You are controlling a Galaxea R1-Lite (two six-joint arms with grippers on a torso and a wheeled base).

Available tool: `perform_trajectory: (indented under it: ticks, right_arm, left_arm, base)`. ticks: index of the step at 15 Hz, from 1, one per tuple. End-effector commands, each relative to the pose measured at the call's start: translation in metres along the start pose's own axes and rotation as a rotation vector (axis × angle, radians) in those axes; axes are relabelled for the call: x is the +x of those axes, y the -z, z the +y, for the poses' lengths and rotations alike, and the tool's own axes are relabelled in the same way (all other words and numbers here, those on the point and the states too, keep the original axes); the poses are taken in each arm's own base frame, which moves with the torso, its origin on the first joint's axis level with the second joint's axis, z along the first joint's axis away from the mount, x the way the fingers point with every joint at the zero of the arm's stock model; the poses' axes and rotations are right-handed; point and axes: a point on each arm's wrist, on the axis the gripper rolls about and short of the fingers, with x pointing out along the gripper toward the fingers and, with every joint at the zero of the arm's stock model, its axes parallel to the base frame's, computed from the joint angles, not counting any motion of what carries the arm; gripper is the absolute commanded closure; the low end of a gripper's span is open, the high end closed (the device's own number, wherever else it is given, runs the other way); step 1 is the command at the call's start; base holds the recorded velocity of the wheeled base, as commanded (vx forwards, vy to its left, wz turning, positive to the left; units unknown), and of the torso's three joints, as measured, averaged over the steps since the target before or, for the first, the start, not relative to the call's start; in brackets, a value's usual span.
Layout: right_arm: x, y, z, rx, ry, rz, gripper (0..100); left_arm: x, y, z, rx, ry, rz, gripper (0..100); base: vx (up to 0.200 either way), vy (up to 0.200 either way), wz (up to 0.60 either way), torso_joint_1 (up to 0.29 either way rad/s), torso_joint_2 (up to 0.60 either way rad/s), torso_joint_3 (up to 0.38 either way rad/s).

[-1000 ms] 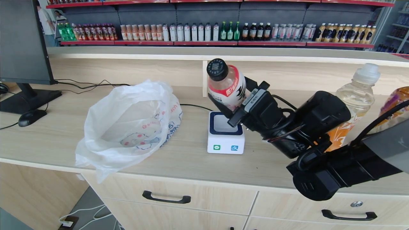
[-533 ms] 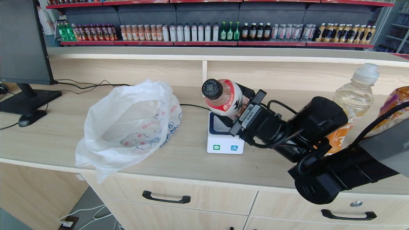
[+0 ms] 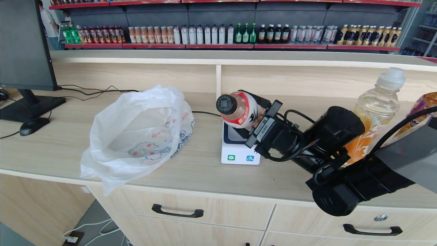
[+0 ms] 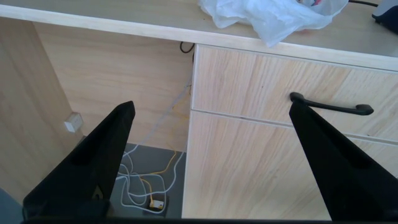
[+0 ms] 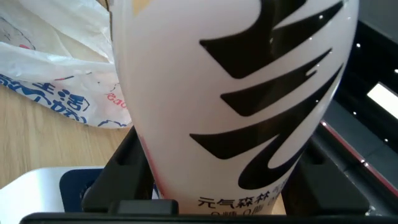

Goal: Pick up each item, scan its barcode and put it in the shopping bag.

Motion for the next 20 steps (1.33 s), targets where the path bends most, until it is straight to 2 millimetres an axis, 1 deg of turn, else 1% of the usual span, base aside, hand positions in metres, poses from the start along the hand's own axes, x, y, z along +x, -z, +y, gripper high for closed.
perform_trajectory:
  ticks: [1, 4, 20]
  right_arm:
    - [0.0014, 0.005, 0.0054, 0.004, -0.009, 0.007, 100]
    - [0.0059, 0.0031, -0.0001, -0.007, 0.012, -0.009, 100]
    - [0.0063, 0.0014, -0.0016, -0.007, 0.016, -0.014, 100]
  left_arm:
    - [0.0001, 0.0, 0.0, 0.0, -0.001, 0.001, 0]
    - [0.0001, 0.0, 0.0, 0.0, -0.001, 0.001, 0]
    - [0.0001, 0.0, 0.0, -0.002, -0.001, 0.001, 0]
  base:
    - [0.0, 0.0, 0.0, 0.0, 0.0, 0.0]
    - [0.0, 0.0, 0.0, 0.0, 0.0, 0.0]
    - [0.0, 0.0, 0.0, 0.0, 0.0, 0.0]
